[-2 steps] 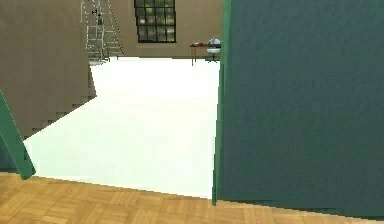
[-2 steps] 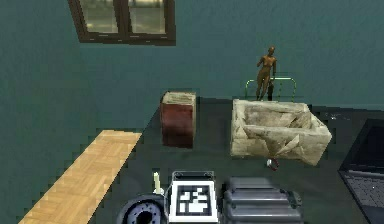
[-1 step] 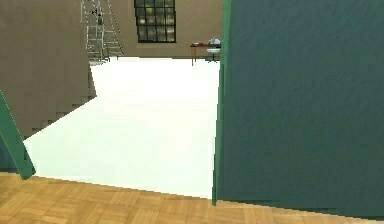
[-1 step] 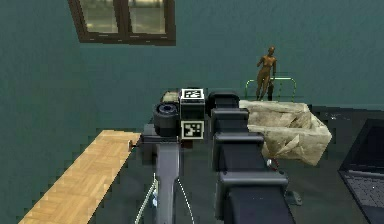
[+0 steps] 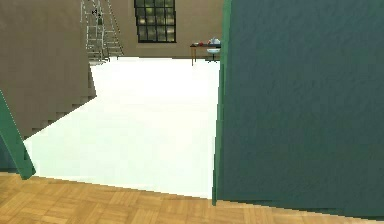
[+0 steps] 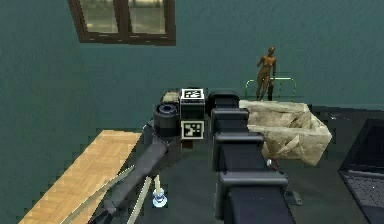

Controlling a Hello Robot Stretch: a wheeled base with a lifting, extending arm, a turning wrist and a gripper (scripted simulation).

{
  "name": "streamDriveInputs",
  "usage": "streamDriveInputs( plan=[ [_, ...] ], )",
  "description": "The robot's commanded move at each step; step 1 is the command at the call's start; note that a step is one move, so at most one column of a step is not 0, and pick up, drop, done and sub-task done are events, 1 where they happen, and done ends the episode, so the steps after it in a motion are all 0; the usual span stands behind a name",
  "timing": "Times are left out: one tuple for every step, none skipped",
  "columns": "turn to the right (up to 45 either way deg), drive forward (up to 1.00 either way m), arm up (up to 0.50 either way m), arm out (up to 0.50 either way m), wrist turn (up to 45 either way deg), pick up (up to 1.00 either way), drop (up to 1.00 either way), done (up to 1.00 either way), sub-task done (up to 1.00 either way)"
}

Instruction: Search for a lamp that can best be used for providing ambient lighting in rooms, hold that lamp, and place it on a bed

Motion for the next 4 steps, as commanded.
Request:
streamDriveInputs(
  plan=[
    [0.0,0.0,0.0,0.0,45.0,0.0,0.0,0.0,0.0],
    [0.0,0.0,0.0,0.0,45.0,0.0,0.0,0.0,0.0],
    [0.0,0.0,0.0,0.0,21.0,0.0,0.0,0.0,0.0],
    [0.0,0.0,-0.3,0.0,0.0,0.0,0.0,0.0,0.0]
  ],
)
